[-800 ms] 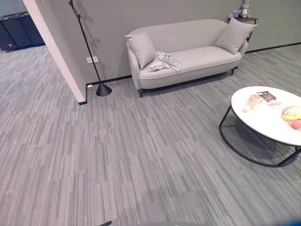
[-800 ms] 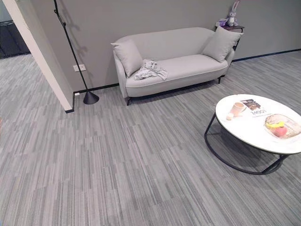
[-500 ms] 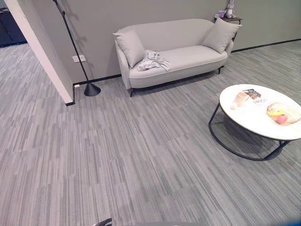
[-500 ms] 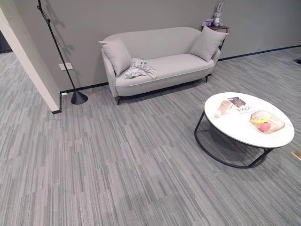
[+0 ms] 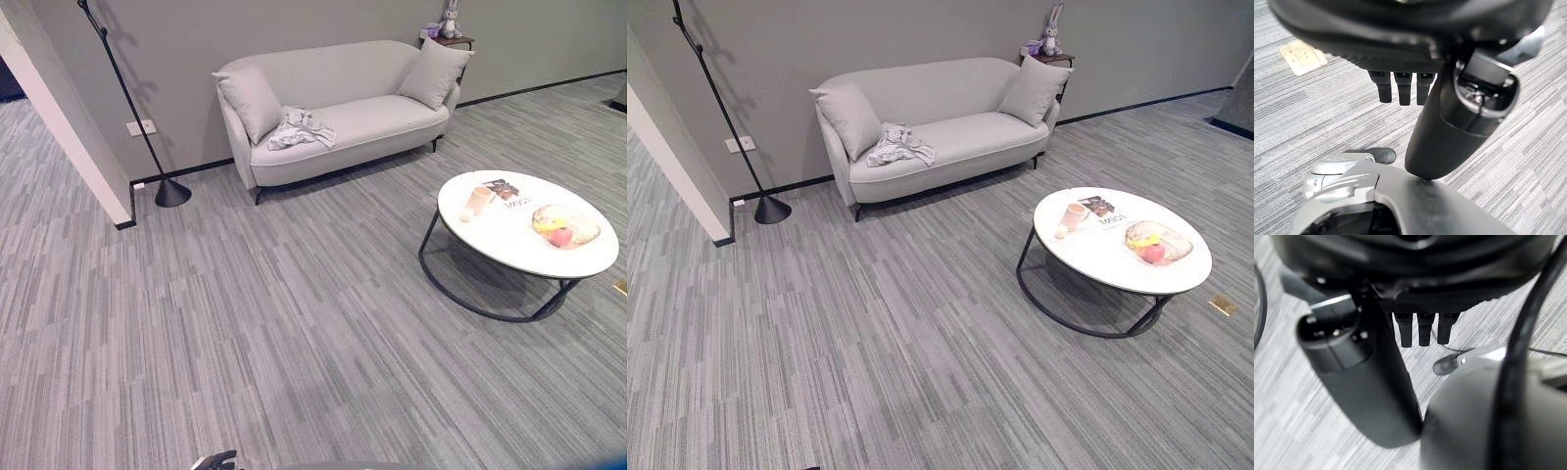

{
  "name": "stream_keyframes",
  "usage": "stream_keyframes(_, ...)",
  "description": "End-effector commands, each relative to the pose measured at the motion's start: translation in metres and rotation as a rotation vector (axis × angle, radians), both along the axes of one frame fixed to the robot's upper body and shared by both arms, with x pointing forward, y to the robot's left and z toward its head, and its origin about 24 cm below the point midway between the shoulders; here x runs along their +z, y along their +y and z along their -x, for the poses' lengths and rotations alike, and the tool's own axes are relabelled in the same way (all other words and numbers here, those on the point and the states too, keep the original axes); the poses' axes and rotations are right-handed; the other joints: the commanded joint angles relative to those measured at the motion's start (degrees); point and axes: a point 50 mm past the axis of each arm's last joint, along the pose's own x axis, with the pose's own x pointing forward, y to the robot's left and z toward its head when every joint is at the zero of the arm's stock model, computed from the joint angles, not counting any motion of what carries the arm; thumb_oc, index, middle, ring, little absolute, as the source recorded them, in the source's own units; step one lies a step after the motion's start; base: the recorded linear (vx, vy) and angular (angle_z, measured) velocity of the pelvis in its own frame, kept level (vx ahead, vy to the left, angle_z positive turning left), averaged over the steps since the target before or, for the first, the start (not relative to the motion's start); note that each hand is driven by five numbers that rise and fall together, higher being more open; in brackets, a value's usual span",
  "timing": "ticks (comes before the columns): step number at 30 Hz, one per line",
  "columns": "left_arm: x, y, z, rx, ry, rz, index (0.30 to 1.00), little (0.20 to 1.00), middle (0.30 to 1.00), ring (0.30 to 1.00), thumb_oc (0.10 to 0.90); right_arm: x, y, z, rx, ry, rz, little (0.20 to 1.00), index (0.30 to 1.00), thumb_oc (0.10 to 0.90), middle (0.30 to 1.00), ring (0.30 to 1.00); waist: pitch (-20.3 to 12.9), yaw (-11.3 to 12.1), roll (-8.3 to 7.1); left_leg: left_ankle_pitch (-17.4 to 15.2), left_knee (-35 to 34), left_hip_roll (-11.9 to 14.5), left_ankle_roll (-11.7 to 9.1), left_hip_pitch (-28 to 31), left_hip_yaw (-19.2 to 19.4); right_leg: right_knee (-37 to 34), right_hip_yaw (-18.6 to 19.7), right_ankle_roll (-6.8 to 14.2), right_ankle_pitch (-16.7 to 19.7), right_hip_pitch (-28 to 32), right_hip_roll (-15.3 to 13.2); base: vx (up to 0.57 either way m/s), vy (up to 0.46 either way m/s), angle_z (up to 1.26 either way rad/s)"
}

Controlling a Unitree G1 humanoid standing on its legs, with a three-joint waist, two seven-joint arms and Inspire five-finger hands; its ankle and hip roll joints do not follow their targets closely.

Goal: Hang the clothes on the sofa on the clothes rack.

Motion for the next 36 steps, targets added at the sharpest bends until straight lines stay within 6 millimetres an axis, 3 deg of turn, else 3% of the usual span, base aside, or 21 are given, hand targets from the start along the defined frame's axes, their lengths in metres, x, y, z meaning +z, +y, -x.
stream_keyframes(1, -0.005, -0.029, 0.004, -0.115, 0.061, 0.063, 0.900, 0.900, 0.900, 0.900, 0.800, -0.003, 0.015, 0.002, 0.121, 0.033, -0.047, 0.900, 0.900, 0.800, 0.900, 0.900, -1.8, -0.4, -0.57, -6.0, 0.2, -2.4, 2.7, -2.8, -10.2, 0.5, 1.0, -1.0, -3.1, 0.9, 0.9, 0.03, 0.041, 0.00)
stream_keyframes(15, -0.005, -0.023, 0.004, -0.147, 0.070, 0.040, 0.900, 0.900, 0.900, 0.900, 0.800, -0.003, 0.021, -0.001, 0.195, 0.031, -0.067, 0.900, 0.900, 0.800, 0.900, 0.900, -1.7, 0.6, -0.55, -6.3, 0.2, -3.8, 4.4, -3.3, -12.5, 0.5, 0.6, 0.1, -2.6, 1.1, -1.2, 0.04, 0.062, 0.03)
stream_keyframes(17, -0.004, -0.022, 0.002, -0.145, 0.068, 0.039, 0.900, 0.900, 0.900, 0.900, 0.800, -0.003, 0.021, -0.003, 0.189, 0.021, -0.068, 0.900, 0.900, 0.800, 0.900, 0.900, -1.3, 0.5, -0.23, -6.2, 0.2, -3.8, 4.7, -3.4, -12.9, 3.5, 0.4, 0.1, -3.2, -0.3, -1.4, 0.03, 0.096, 0.07)
stream_keyframes(18, -0.004, -0.022, 0.001, -0.146, 0.066, 0.037, 0.900, 0.900, 0.900, 0.900, 0.800, -0.003, 0.020, -0.007, 0.181, 0.004, -0.065, 0.900, 0.900, 0.800, 0.900, 0.900, -0.3, 0.2, 0.36, -6.2, 0.2, -3.9, 5.1, -3.2, -13.3, 10.2, 0.4, 0.2, -4.5, -3.5, -1.5, -0.06, 0.138, 0.15)
stream_keyframes(20, -0.004, -0.020, -0.003, -0.191, 0.067, 0.024, 0.900, 0.900, 0.900, 0.900, 0.800, -0.001, 0.016, -0.016, 0.169, -0.035, -0.057, 0.900, 0.900, 0.800, 0.900, 0.900, 3.7, -1.5, 1.25, -5.6, 0.2, -4.9, 6.2, -2.1, -12.6, 34.2, 0.4, -0.6, -0.2, -16.4, -3.1, -0.04, 0.178, -0.15)
stream_keyframes(22, -0.004, -0.021, -0.001, -0.221, 0.079, 0.021, 0.900, 0.900, 0.900, 0.900, 0.800, -0.001, 0.015, -0.017, 0.165, -0.041, -0.053, 0.900, 0.900, 0.800, 0.900, 0.900, 4.3, -1.6, 1.30, -6.0, 0.2, -4.8, 6.1, -1.6, -11.6, 37.0, -0.7, -1.2, -1.0, -18.6, -4.0, 0.05, 0.046, -0.13)
stream_keyframes(23, -0.004, -0.020, -0.001, -0.243, 0.082, 0.016, 0.900, 0.900, 0.900, 0.900, 0.800, -0.001, 0.013, -0.016, 0.152, -0.040, -0.049, 0.900, 0.900, 0.800, 0.900, 0.900, 4.3, -1.6, 1.36, -6.4, 0.2, -4.4, 5.8, -1.1, -10.7, 36.1, -2.0, -1.4, -1.8, -19.3, -4.2, 0.10, -0.042, -0.16)
stream_keyframes(25, -0.003, -0.020, -0.005, -0.286, 0.067, 0.008, 0.900, 0.900, 0.900, 0.900, 0.800, 0.000, 0.007, -0.013, 0.111, -0.036, -0.033, 0.900, 0.900, 0.800, 0.900, 0.900, 4.4, -1.5, 2.02, -7.6, 0.2, -2.8, 4.7, -0.4, -8.8, 27.5, -3.8, -1.2, -3.5, -19.0, -1.7, 0.15, -0.097, -0.48)
stream_keyframes(26, -0.003, -0.020, -0.005, -0.286, 0.067, 0.008, 0.900, 0.900, 0.900, 0.900, 0.800, 0.000, 0.007, -0.013, 0.111, -0.036, -0.033, 0.900, 0.900, 0.800, 0.900, 0.900, 4.5, -1.5, 2.08, -7.6, 0.2, -2.7, 4.7, -0.3, -8.8, 27.3, -3.8, -1.2, -3.4, -18.8, -1.6, 0.20, -0.175, -0.59)
stream_keyframes(27, -0.003, -0.023, -0.010, -0.326, 0.057, 0.009, 0.900, 0.900, 0.900, 0.900, 0.800, 0.001, 0.002, -0.011, 0.064, -0.030, -0.023, 0.900, 0.900, 0.800, 0.900, 0.900, 4.7, -2.1, 2.11, -8.4, 0.2, -2.0, 3.9, 0.2, -8.2, 17.7, -2.6, 0.3, -1.9, -18.9, 1.0, 0.13, -0.114, -0.45)
stream_keyframes(28, -0.003, -0.023, -0.010, -0.326, 0.057, 0.009, 0.900, 0.900, 0.900, 0.900, 0.800, 0.001, 0.002, -0.011, 0.064, -0.030, -0.023, 0.900, 0.900, 0.800, 0.900, 0.900, 4.7, -1.9, 2.23, -8.4, 0.2, -1.8, 3.9, 0.3, -8.0, 17.0, -2.5, 0.2, -1.4, -18.6, 1.2, 0.20, -0.172, -0.49)
stream_keyframes(30, -0.002, -0.025, -0.020, -0.398, 0.037, -0.013, 0.900, 0.900, 0.900, 0.900, 0.800, 0.001, -0.002, -0.009, -0.015, -0.015, -0.015, 0.900, 0.900, 0.800, 0.900, 0.900, 4.9, -2.1, 1.94, -9.3, 0.2, -1.2, 3.1, 0.9, -7.1, 2.7, 2.2, 2.6, 4.4, -20.2, 3.1, 0.31, -0.180, -0.53)
stream_keyframes(33, 0.001, -0.026, -0.033, -0.473, -0.001, -0.033, 0.900, 0.900, 0.900, 0.900, 0.800, 0.001, -0.001, -0.006, -0.107, -0.013, -0.020, 0.900, 0.900, 0.800, 0.900, 0.900, 4.4, -2.0, 2.39, -9.6, 0.2, -0.4, 1.7, 2.2, -8.2, 0.5, 8.2, 3.8, 5.7, -23.2, 4.0, 0.42, -0.161, -0.34)
stream_keyframes(36, 0.002, -0.025, -0.037, -0.493, -0.013, -0.038, 0.900, 0.900, 0.900, 0.900, 0.800, 0.000, 0.001, 0.000, -0.169, -0.006, -0.024, 0.900, 0.900, 0.800, 0.900, 0.900, 3.1, -2.2, 2.50, -10.4, 0.2, 0.8, 0.8, 3.8, -10.6, 0.5, 7.5, 3.0, 5.2, -21.5, 3.0, 0.54, -0.223, 0.07)
